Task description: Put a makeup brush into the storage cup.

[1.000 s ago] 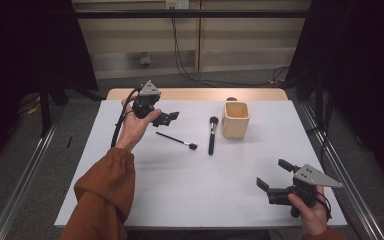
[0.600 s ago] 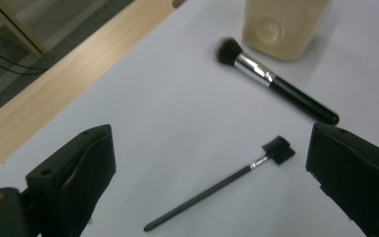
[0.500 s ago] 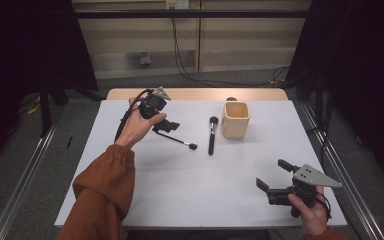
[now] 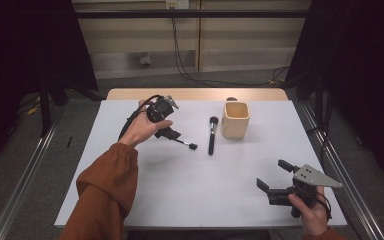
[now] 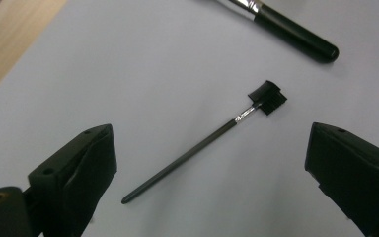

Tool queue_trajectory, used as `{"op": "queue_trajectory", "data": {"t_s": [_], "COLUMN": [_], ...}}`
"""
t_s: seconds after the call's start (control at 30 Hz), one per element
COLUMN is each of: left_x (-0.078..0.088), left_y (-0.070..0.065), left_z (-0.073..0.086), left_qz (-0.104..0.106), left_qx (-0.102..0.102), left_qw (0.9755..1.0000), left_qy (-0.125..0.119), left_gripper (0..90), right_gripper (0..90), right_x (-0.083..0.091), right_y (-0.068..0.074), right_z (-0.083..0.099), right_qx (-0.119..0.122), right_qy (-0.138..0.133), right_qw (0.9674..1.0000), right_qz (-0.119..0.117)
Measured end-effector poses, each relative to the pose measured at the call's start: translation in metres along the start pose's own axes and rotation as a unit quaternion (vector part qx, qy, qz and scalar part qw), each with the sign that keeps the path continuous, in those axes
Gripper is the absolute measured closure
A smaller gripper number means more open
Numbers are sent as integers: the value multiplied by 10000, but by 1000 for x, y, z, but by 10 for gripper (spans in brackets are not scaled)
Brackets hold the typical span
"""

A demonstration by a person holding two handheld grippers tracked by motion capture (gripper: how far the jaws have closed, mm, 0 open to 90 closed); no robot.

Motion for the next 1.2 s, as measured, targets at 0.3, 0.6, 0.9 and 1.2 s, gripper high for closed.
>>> {"op": "queue_trajectory", "data": {"t_s": [0.3,0.6,0.9,1.2], "left_x": [-13,-30,-43,-49], "left_y": [-3,0,4,16], "left_z": [6,17,21,31], "left_qz": [121,296,211,221], "left_qx": [-151,-246,-355,-387], "left_qw": [9993,9972,9957,9936], "left_qy": [310,644,830,1033], "left_gripper": [55,67,75,134], "right_gripper": [0,0,0,0], "right_x": [0,0,0,0], "right_y": [0,0,0,1], "right_z": [0,1,1,1], "right_qx": [-4,3,16,9], "right_qy": [9,22,25,20], "right_qw": [10000,10000,10000,10000], "right_qz": [-11,-6,-8,-24]}}
Point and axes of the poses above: each handheld gripper's, and its own axes: x roughly backward along the jaws, z roughly out of its underside, y roughly to its left, the point moved 9 cm from there along -x, roughly forward along the jaws, and after that the axes turned 6 degrees about z, right-handed, at the moved point
